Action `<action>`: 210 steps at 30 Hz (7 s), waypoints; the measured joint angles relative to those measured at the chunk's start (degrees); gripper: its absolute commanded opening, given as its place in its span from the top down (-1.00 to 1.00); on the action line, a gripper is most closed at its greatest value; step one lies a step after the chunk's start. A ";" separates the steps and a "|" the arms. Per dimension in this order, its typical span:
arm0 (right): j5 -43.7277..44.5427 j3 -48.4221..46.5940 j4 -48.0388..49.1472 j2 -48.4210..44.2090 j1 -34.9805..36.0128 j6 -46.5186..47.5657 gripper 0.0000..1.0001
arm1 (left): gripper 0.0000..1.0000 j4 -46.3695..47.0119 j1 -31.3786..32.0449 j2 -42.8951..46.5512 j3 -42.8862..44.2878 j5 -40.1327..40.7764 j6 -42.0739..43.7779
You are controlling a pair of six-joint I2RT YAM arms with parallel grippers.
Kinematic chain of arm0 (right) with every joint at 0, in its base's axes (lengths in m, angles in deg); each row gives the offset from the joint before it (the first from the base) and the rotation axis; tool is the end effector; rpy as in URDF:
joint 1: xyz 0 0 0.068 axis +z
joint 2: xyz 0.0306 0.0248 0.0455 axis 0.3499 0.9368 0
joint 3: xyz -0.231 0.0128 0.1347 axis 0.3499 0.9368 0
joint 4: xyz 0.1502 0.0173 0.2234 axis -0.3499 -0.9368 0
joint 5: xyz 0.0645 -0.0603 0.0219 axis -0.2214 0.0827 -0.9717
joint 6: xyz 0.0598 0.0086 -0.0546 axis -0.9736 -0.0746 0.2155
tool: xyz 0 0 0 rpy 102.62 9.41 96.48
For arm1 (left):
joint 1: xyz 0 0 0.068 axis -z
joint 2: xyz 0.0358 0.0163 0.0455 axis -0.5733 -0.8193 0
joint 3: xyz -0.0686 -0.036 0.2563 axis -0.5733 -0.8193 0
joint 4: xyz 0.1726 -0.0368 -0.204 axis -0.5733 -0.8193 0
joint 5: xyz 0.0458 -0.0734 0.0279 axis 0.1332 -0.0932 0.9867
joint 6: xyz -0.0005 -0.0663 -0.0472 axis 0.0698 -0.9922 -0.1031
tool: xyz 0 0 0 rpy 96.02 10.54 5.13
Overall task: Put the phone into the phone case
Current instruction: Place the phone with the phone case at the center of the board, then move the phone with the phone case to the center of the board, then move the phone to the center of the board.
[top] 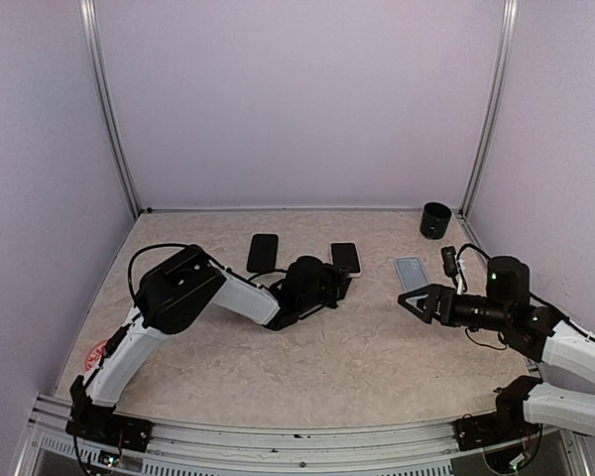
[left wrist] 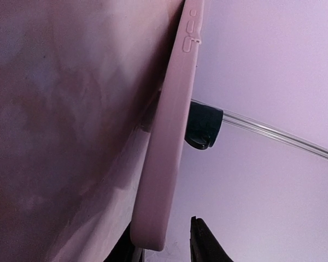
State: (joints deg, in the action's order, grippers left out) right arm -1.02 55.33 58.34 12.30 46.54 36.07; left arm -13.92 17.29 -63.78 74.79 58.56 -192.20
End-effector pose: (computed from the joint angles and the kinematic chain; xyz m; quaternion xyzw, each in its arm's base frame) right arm 0.1824 0.1227 0.1989 -0.0313 0.8219 0.4422 0.3579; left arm 0.3585 -0.4476 0.0589 -0.3870 0.6748 -0.6040 0.1734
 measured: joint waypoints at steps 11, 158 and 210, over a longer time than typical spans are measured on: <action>-0.07 0.35 0.00 -0.48 0.00 -0.04 -0.99 | 0.38 3.10 0.20 0.74 -2.54 -0.44 -0.85; 46.14 -59.06 -14.23 77.72 8.63 16.72 -0.99 | -0.98 -38.53 -31.34 48.39 -40.00 12.94 59.95; 44.44 -37.40 -15.93 41.86 21.18 13.40 -0.99 | -0.66 -54.90 -36.46 25.68 -12.85 10.45 61.70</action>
State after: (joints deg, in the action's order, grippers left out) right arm 43.42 17.93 42.41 54.15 67.72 49.47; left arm -68.83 -19.17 -38.10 61.94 69.01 -130.49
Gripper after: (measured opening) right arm 0.996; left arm 0.857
